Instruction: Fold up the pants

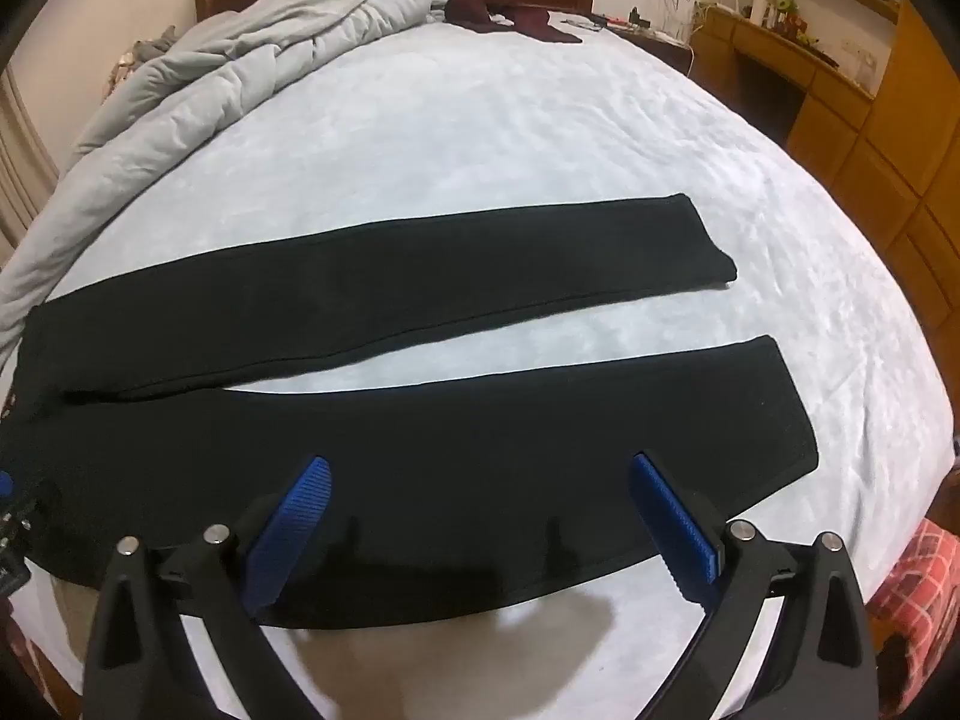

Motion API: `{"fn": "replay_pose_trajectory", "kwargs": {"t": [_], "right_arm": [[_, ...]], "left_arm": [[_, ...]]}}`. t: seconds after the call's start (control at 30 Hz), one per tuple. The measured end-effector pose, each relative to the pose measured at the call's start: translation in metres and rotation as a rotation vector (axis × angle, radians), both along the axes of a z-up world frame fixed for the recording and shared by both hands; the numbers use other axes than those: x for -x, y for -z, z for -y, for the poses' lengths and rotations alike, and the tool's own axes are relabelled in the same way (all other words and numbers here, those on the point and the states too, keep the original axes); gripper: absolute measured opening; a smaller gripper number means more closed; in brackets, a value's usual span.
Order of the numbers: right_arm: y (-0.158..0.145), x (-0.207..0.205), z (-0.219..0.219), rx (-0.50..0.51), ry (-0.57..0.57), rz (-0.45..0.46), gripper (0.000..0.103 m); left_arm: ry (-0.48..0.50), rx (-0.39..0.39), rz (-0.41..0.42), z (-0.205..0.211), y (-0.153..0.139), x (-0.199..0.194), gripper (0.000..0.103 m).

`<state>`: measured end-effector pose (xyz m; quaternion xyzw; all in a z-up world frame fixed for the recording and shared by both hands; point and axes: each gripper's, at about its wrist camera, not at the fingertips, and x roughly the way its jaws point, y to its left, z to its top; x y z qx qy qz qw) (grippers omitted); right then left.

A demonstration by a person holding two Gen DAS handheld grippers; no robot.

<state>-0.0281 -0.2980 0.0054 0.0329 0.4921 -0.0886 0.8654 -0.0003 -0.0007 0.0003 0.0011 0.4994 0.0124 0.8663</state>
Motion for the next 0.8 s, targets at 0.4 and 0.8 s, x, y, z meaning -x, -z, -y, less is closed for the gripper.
{"fn": "replay_pose_trajectory", "kwargs": {"t": [0.4, 0.8], "right_arm": [[-0.0015, 0.0001, -0.0002, 0.009, 0.014, 0.009, 0.099], [0.0013, -0.0007, -0.0007, 0.016, -0.002, 0.000, 0.099]], "left_arm": [[0.010, 0.000, -0.004, 0.0063, -0.0048, -0.0025, 0.100], [0.012, 0.002, -0.004, 0.0068, -0.0033, -0.0030, 0.100]]}}
